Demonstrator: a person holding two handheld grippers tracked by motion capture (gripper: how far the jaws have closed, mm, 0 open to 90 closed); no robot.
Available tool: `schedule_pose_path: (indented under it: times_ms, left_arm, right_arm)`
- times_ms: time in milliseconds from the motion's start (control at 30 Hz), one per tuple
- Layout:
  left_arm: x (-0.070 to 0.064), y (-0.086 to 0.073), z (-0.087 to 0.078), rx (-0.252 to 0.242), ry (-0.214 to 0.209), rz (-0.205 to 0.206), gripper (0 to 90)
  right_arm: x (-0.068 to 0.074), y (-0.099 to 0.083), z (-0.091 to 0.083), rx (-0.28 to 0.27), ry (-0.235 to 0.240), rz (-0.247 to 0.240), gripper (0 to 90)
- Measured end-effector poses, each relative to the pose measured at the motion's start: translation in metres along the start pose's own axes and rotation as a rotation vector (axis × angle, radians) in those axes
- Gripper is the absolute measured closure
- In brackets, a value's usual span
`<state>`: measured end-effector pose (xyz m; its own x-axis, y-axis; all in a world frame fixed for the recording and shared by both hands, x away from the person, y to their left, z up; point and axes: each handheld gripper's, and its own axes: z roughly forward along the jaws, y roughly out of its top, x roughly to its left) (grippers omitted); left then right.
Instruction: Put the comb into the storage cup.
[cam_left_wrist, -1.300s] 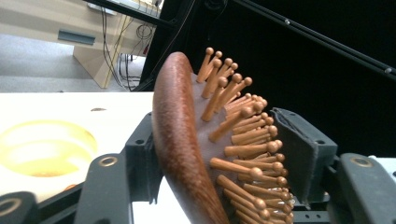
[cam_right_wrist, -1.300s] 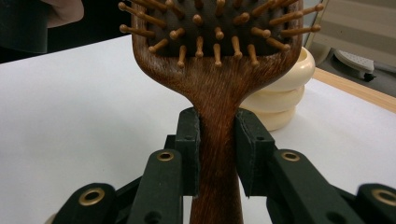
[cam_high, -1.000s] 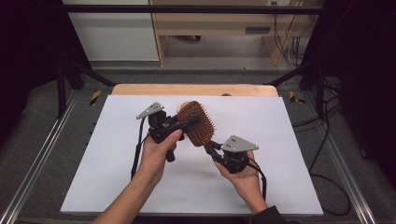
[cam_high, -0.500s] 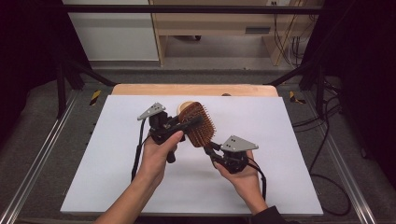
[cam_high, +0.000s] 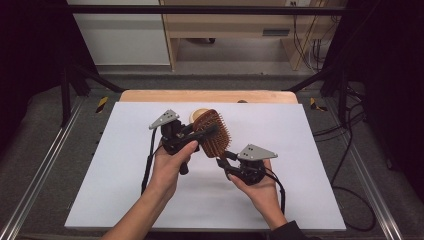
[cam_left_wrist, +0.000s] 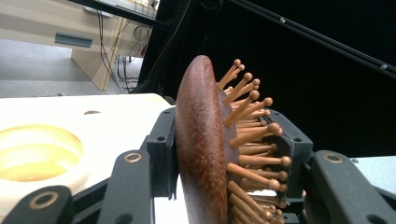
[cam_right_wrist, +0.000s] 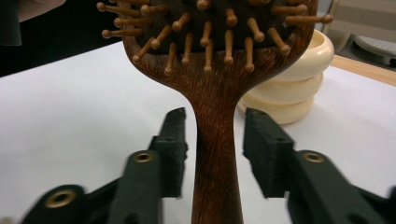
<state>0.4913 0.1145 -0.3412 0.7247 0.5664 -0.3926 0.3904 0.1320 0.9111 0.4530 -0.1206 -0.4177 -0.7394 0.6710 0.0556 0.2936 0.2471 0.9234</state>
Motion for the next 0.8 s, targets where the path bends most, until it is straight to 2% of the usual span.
schedule_pose_path:
  times_ms: [300, 433, 533, 633, 800]
  left_arm:
    - [0.0, 0.006, -0.006, -0.026, 0.023, 0.023, 51.1]
    - [0.002, 0.009, -0.011, -0.034, 0.035, 0.038, 51.1]
    - [0.004, 0.011, -0.014, -0.043, 0.046, 0.038, 51.1]
    - [0.005, 0.014, -0.017, -0.051, 0.05, 0.038, 51.1]
    - [0.004, 0.019, -0.021, -0.062, 0.061, 0.043, 51.1]
  right_arm:
    - [0.0, 0.001, -0.007, -0.009, -0.023, -0.006, 38.2]
    - [-0.003, 0.002, -0.016, -0.052, -0.024, -0.011, 30.9]
    - [-0.006, 0.001, -0.019, -0.053, -0.068, -0.017, 22.7]
    - [-0.009, -0.001, -0.019, -0.044, -0.091, -0.033, 15.3]
    - [-0.014, -0.004, -0.024, -0.036, -0.116, -0.051, 10.7]
